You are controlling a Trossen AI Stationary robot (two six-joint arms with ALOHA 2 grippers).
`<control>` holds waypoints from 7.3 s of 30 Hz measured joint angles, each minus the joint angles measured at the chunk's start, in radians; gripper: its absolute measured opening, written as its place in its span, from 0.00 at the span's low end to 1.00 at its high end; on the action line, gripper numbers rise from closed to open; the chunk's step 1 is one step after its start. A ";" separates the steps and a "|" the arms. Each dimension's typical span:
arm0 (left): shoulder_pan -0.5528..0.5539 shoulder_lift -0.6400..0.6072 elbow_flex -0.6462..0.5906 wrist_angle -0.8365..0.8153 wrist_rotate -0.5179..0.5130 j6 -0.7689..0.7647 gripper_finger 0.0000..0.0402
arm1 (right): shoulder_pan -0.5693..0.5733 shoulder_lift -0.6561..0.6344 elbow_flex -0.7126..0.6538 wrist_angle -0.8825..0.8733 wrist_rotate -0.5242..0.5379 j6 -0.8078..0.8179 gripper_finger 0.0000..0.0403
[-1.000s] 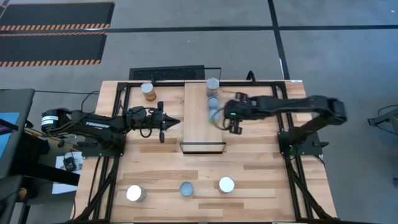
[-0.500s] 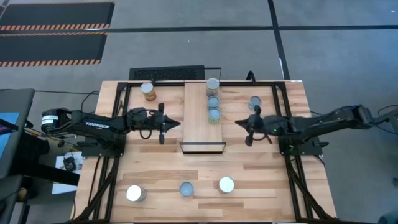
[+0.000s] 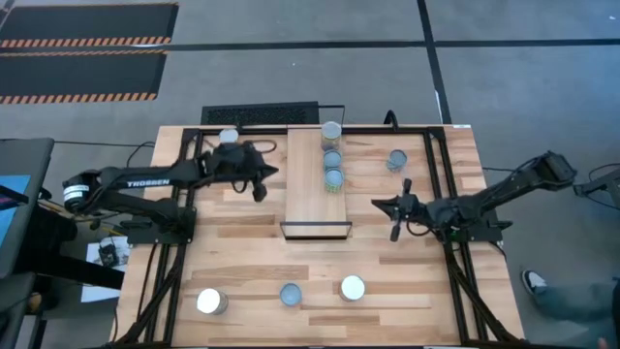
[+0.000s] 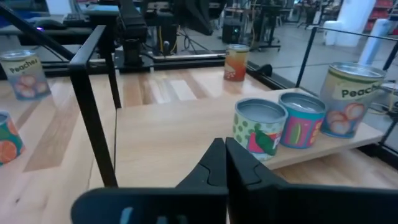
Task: Pick and place cans onto a shelf
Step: Put the top large canned corn on the shelf, then adjust the cans
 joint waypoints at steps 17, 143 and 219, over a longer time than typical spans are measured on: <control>0.312 0.001 0.224 -0.614 -0.210 0.018 0.16 | 0.037 0.000 -0.020 0.064 0.053 -0.027 0.03; -0.285 0.717 0.885 -0.491 -0.032 0.420 0.00 | 0.024 0.001 -0.019 0.049 0.048 -0.029 0.03; -0.124 0.009 -0.141 0.561 0.039 0.072 0.01 | -0.118 0.084 0.202 -0.075 0.001 0.008 0.02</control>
